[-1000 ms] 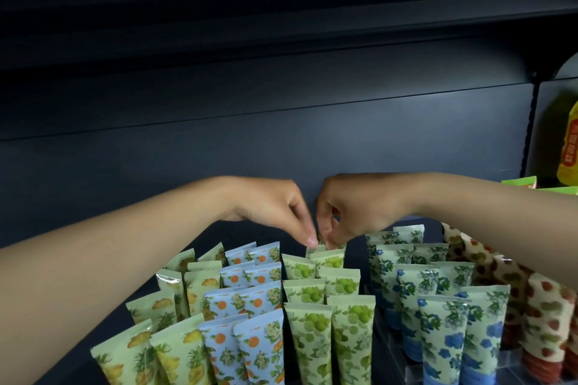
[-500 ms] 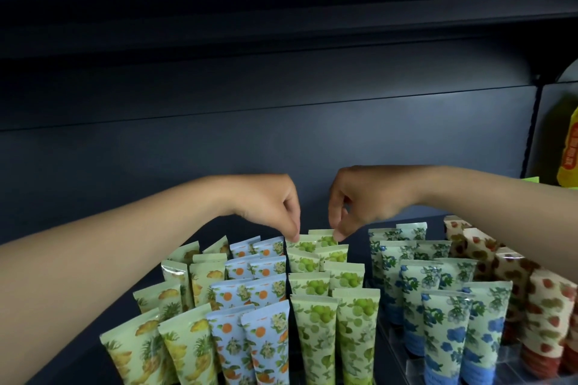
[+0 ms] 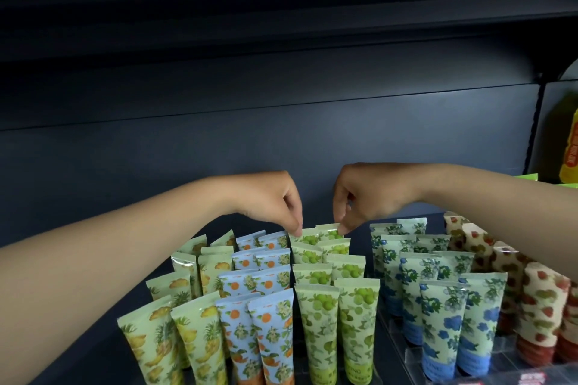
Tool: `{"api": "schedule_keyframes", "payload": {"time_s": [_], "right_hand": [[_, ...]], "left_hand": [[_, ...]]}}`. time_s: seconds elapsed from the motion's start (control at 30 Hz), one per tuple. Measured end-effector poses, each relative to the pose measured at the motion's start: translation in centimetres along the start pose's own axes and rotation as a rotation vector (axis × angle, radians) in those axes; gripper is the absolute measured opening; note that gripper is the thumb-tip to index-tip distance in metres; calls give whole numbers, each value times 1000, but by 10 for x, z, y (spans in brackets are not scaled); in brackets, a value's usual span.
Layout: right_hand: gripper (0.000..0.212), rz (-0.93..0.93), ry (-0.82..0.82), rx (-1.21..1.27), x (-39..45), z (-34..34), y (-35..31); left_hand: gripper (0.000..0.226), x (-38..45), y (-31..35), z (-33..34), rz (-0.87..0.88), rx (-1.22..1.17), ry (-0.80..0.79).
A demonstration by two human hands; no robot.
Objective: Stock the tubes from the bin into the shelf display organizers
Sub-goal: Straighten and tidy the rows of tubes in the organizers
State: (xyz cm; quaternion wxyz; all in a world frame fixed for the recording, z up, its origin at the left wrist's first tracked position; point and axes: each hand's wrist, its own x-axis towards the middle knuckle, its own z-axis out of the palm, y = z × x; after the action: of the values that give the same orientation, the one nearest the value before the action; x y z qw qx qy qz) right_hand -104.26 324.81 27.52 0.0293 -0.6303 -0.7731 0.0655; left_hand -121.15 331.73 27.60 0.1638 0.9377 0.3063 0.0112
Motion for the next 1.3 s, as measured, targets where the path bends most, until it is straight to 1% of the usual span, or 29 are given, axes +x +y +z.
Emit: {"api": "schedule_keyframes", "payload": {"time_s": [0.1, 0.2, 0.27, 0.43, 0.57, 0.63, 0.73, 0.83, 0.9, 1.1, 1.3], "right_hand": [[14, 4, 12, -5, -2, -2, 1], [16, 8, 19, -7, -4, -2, 1], [16, 13, 23, 0, -5, -1, 1], [9, 11, 68, 50, -14, -6, 1], [2, -49, 80, 140, -25, -8, -4], [3, -69, 66, 162, -29, -5, -9], [11, -69, 63, 145, -30, 1, -14], [13, -67, 86, 108, -28, 6, -16], [12, -58, 90, 92, -28, 7, -16], [13, -47, 106, 75, -29, 9, -15], [12, -19, 86, 95, -31, 7, -15]], "left_hand": [[6, 0, 2, -1, -8, -4, -2], [7, 0, 2, -1, -9, 6, 5], [4, 0, 3, 0, -13, 19, 12], [5, -3, 4, -2, -23, 3, 22], [12, -11, 10, -8, -6, -33, 76], [11, -17, 14, -8, 22, -44, 47], [6, -22, 20, -1, 49, -1, -12], [7, -20, 20, 6, 48, 101, 5], [8, -19, 19, 9, 43, 128, 33], [17, -20, 19, 14, 34, 118, 96], [9, -20, 18, 14, 9, 91, 93]]}}
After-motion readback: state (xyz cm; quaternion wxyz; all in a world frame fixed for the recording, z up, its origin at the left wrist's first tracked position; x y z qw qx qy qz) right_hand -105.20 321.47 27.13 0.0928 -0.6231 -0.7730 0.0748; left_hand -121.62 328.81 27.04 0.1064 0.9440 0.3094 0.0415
